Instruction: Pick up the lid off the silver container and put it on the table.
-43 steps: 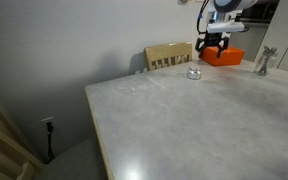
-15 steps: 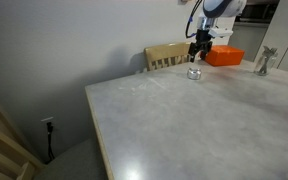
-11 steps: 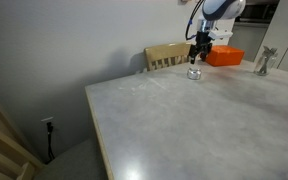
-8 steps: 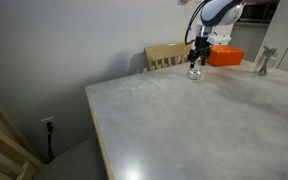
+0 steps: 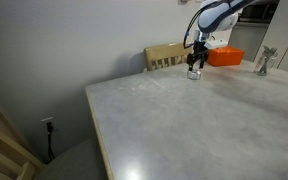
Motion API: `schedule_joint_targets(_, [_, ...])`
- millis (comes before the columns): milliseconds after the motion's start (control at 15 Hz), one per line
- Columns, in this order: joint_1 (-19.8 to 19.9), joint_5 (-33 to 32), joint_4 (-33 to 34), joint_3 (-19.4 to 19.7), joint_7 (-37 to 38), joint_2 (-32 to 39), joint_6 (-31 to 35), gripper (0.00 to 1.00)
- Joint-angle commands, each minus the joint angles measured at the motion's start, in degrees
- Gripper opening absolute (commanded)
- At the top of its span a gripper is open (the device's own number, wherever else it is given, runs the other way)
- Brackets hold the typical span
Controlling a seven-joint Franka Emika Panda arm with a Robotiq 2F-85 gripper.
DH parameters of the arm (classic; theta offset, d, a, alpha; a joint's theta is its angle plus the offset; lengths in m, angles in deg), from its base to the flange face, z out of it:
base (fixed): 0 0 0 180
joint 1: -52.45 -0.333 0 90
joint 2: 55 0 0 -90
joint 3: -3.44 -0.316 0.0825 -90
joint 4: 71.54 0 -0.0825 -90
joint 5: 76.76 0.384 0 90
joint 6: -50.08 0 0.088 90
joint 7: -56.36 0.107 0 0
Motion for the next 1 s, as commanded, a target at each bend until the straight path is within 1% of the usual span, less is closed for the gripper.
schedule_joint_targets(0, [-0.14, -0.87, 3.88, 1.13, 0.38, 2.25, -0.95, 1.00])
schedule_joint_targets(67, [-0.14, -0.91, 4.37, 1.27, 0.39, 2.50, -1.13, 1.00])
schedule_joint_targets(133, [-0.14, -0.93, 4.76, 1.32, 0.33, 2.66, -1.36, 0.97])
schedule_joint_targets(200, [-0.19, -0.94, 5.28, 1.41, 0.47, 2.98, -1.48, 0.78])
schedule_joint_targets(267, [-0.05, -0.69, 5.70, 1.23, 0.39, 3.23, -1.76, 0.72])
schedule_joint_targets(333, [-0.03, -0.58, 5.97, 1.22, 0.58, 3.31, -2.11, 0.69])
schedule_joint_targets(400, [0.10, -0.36, 6.19, 1.06, 0.56, 3.35, -2.45, 0.60])
schedule_joint_targets(467, [0.06, -0.38, 6.43, 1.16, 0.85, 3.38, -2.84, 0.55])
schedule_joint_targets(533, [0.03, -0.32, 6.54, 1.21, 1.21, 3.26, -3.41, 0.48])
schedule_joint_targets(600, [0.00, -0.30, 6.96, 1.28, 1.64, 3.23, -4.15, 0.44])
schedule_joint_targets(733, [-0.26, -0.61, 7.12, 1.67, 2.65, 2.83, -5.88, 0.44])
schedule_joint_targets(933, [-1.02, -2.32, 5.59, 3.11, 4.42, 0.30, -7.90, 0.44])
